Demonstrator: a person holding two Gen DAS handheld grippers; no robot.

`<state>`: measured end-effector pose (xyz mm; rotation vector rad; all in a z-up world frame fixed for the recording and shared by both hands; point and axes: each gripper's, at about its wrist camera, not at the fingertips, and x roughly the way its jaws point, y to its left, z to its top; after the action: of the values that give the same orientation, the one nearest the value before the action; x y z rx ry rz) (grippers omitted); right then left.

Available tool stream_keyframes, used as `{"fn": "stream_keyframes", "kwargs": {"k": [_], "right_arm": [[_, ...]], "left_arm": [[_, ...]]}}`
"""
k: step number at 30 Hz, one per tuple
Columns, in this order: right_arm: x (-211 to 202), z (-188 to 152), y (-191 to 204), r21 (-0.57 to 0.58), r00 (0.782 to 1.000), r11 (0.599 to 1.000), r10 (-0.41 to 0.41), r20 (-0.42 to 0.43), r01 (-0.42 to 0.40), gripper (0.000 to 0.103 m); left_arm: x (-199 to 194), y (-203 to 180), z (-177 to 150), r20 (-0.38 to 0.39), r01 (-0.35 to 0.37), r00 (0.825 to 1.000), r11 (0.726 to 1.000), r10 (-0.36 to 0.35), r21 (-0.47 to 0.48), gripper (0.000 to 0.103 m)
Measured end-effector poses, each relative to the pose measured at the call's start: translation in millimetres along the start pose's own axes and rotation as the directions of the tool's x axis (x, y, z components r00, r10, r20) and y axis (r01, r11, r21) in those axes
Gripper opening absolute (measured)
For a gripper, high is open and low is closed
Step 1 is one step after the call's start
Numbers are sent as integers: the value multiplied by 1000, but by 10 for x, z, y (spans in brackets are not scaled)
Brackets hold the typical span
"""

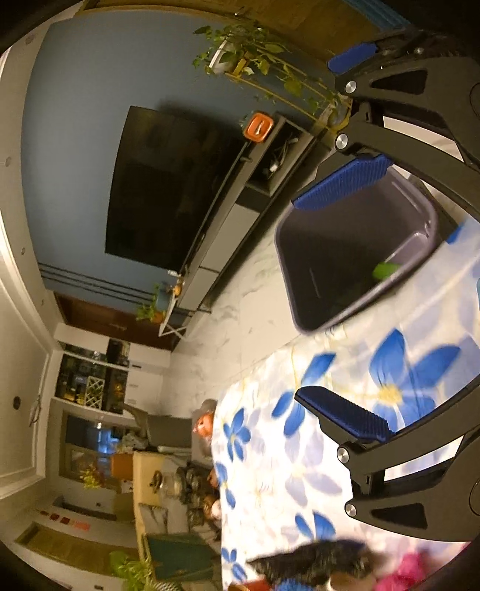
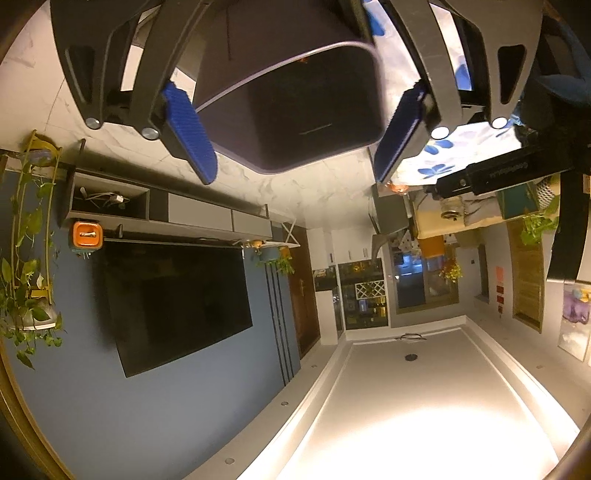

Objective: Collect trash
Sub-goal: 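Open the right tool over the bin while the left tool drops the green sleeve in, then return both tools to the table and grasp the pink plastic bag with the left tool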

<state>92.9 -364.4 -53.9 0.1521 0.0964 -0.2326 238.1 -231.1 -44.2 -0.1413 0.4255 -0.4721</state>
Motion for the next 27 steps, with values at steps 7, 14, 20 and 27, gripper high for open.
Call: {"fn": "stream_keyframes", "kwargs": {"k": [7, 14, 20, 27], "right_arm": [[-219, 31, 105, 0, 1000, 1000, 20, 6, -20, 89], [-370, 54, 180, 1, 999, 999, 40, 3, -40, 95], [-456, 38, 273, -12, 998, 998, 68, 2, -68, 96], [-508, -4, 378, -14, 994, 994, 107, -8, -107, 96]], "left_arm": [[-496, 146, -63, 38, -71, 997, 997, 71, 4, 95], [-901, 249, -199, 51, -153, 987, 987, 151, 44, 95], [-1167, 335, -300, 67, -214, 976, 974, 209, 75, 95], [-1408, 413, -342, 88, -246, 967, 967, 239, 71, 95]]}}
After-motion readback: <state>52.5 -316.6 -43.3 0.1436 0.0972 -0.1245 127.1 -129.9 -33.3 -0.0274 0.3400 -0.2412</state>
